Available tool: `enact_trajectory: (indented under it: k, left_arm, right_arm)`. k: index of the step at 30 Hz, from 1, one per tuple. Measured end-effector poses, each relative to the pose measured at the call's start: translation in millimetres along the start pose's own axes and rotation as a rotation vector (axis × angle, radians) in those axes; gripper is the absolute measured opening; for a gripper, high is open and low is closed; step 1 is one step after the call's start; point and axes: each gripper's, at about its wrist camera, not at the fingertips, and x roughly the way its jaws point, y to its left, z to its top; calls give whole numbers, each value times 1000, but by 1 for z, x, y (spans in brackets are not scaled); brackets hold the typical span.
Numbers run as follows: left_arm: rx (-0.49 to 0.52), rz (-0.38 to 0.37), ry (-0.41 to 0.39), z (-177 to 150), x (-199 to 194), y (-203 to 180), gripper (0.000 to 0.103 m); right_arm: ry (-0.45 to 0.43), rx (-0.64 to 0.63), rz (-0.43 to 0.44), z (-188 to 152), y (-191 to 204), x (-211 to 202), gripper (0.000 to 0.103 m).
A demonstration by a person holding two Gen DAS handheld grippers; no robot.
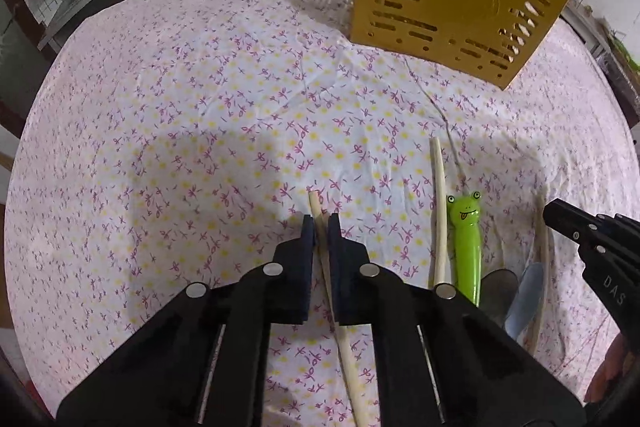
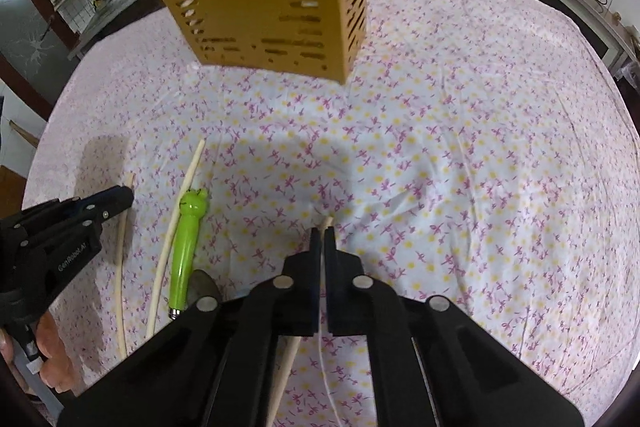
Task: Organize utensils
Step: 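Close the left tool on a chopstick while the right tool grasps another chopstick, then lift both held chopsticks and carry them over the yellow holder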
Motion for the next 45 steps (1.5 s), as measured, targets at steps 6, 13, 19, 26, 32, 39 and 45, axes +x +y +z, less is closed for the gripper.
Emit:
enact_trajectory:
  k: [6, 13, 19, 26, 32, 39, 45]
  left_arm:
    - [-10, 0, -24, 6, -13, 8, 0]
    - [1, -16, 4, -3, -11, 5, 0]
    - [-5, -35, 30, -2, -7, 4, 0]
    - [-4, -37, 73, -6, 1, 8, 4]
    - [-9, -29, 94, -3, 18, 7, 8]
    - [-5, -35, 77, -8, 16, 3, 5]
    - [-11, -62, -1, -11, -9, 20, 5]
  right_arm:
    - [-4, 18, 37, 3, -10, -10, 2]
    - [39, 14, 51, -1, -2, -3, 5]
    - [65, 17, 45, -3, 3, 8, 5]
    - [100, 24, 25, 0, 3, 12, 6]
    - [127, 33, 30, 6, 4, 21, 9]
    - [85, 17, 42, 4, 5, 19, 8]
    - [-21, 10, 49, 2, -2, -6, 7]
